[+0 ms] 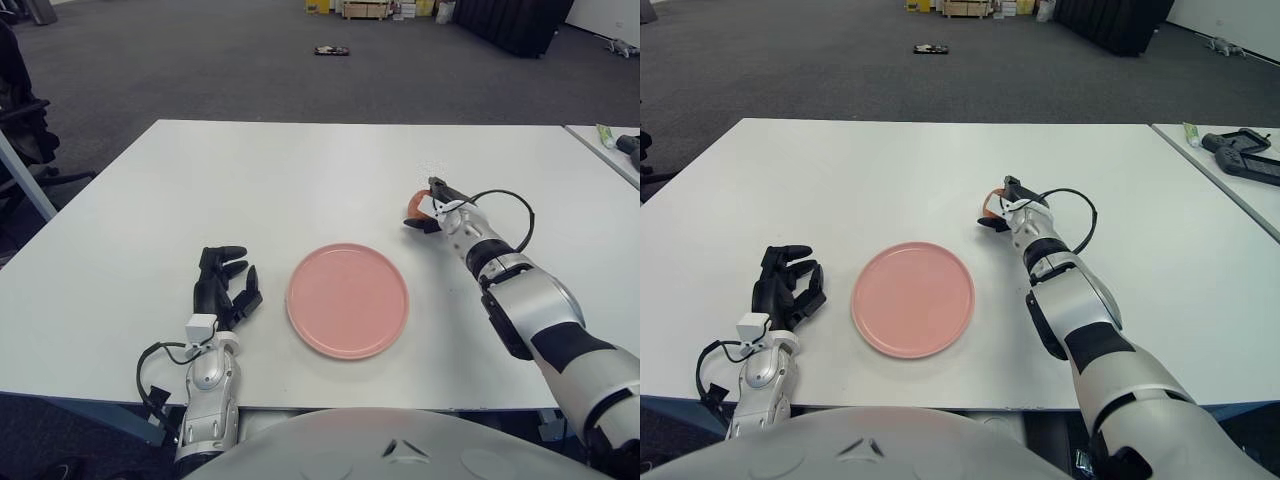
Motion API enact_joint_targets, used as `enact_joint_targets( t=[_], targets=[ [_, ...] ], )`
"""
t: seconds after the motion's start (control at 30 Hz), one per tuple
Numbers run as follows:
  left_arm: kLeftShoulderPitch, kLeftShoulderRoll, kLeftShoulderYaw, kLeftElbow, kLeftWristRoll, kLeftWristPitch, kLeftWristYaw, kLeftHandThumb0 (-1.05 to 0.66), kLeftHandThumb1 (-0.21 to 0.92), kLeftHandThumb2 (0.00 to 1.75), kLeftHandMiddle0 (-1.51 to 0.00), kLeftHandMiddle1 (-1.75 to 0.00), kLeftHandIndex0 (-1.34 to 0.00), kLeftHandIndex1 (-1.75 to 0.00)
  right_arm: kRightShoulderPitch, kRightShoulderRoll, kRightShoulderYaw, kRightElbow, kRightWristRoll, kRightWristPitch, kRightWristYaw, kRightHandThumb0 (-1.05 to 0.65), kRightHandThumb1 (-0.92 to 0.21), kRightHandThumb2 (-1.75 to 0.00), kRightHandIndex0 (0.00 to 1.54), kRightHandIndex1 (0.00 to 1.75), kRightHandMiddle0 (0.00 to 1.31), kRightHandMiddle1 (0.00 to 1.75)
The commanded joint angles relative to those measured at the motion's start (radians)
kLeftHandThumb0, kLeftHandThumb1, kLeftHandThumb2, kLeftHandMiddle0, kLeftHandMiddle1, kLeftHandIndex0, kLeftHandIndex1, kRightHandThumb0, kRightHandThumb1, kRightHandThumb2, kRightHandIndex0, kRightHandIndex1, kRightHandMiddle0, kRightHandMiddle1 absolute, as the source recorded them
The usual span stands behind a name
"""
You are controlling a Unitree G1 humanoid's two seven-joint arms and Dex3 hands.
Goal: Put the apple into the plate.
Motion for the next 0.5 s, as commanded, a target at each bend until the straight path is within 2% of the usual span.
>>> enact_joint_targets(
  t=[0.0, 0.17, 0.33, 0.47],
  targets=[
    [-0.003, 0.0, 0.005, 0.002, -0.006, -0.004, 0.005, 0.0, 0.71, 0.76, -0.46, -1.48, -0.19, -1.75, 0.035, -0.002, 0.026, 0.033, -0.03, 0.031, 0.031, -0.76, -0.62, -0.7, 0.0, 0.26, 0.0, 0.8],
    [-0.001, 0.002, 0.005, -0.004, -0.005, -0.001, 0.004, 0.0, 0.7, 0.78, -0.47, -1.49, -0.19, -1.75, 0.045, -0.019, 0.062, 0.038, -0.058, 0.037, 0.029, -0.68, -0.52, -0.81, 0.0, 0.39, 0.0, 1.04],
    [0.0, 0.003, 0.007, -0.006, -0.005, 0.001, 0.004, 0.0, 0.7, 0.79, -0.46, -1.51, -0.18, -1.75, 0.053, -0.026, 0.071, 0.038, -0.067, 0.038, 0.017, -0.59, -0.46, -0.91, 0.0, 0.48, 0.0, 1.12],
    [0.001, 0.002, 0.01, -0.007, -0.007, 0.005, 0.004, 0.0, 0.7, 0.79, -0.45, -1.52, -0.18, -1.75, 0.059, -0.03, 0.08, 0.037, -0.075, 0.037, 0.002, -0.56, -0.47, -0.95, 0.0, 0.5, 0.0, 1.1]
  ],
)
